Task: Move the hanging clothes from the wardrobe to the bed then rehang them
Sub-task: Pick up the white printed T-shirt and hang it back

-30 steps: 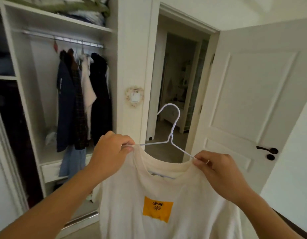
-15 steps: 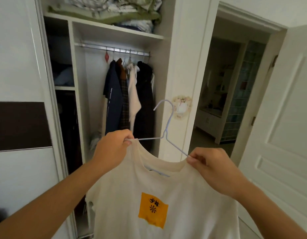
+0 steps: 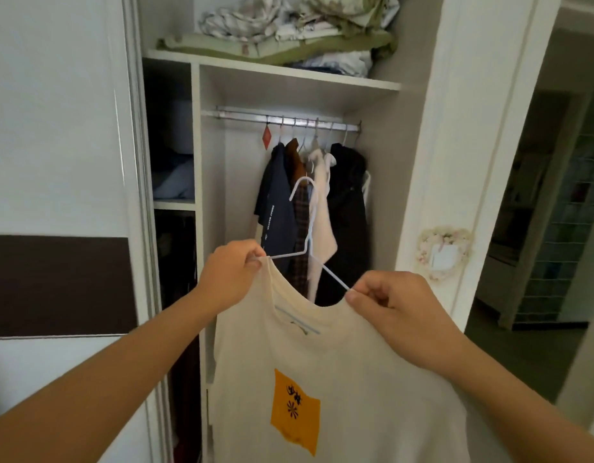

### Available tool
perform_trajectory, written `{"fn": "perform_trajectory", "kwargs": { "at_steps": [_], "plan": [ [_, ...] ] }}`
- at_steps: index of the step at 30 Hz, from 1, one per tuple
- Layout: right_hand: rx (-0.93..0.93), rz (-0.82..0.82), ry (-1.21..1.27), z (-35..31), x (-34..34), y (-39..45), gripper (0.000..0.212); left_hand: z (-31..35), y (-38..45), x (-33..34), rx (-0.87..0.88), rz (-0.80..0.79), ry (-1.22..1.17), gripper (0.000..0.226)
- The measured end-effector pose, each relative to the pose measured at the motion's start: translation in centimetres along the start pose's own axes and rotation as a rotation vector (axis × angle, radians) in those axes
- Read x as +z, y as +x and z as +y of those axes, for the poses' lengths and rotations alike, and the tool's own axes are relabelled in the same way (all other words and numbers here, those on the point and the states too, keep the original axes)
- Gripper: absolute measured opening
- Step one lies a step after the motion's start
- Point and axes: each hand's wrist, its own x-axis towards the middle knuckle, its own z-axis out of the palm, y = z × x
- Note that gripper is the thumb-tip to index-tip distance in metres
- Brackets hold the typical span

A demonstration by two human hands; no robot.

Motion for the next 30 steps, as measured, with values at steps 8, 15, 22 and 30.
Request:
{"fn": "perform_trajectory", "kwargs": {
  "at_steps": [8,15,22,30],
  "plan": [
    [0.022,0.123,0.062,-0.1,3.6,14.2,0.030,-4.4,10.1,-0.6,0.015,0.108,-0.124,0.027],
    [0.025,0.240,0.011,-2.9,6.0,25.7,0.036,-8.7,17.6,-1.7,0.065,0.123,-0.107,0.029],
    [0.140,0.329,-0.033,-4.6,8.6,36.5,0.045,-11.5,24.1,-3.1,0.131,0.137,-0.080,0.031],
    [0.172,0.381,-0.071,-4.0,11.2,45.8,0.044,-12.8,28.7,-1.4,0.181,0.062,-0.086,0.035]
  ]
}}
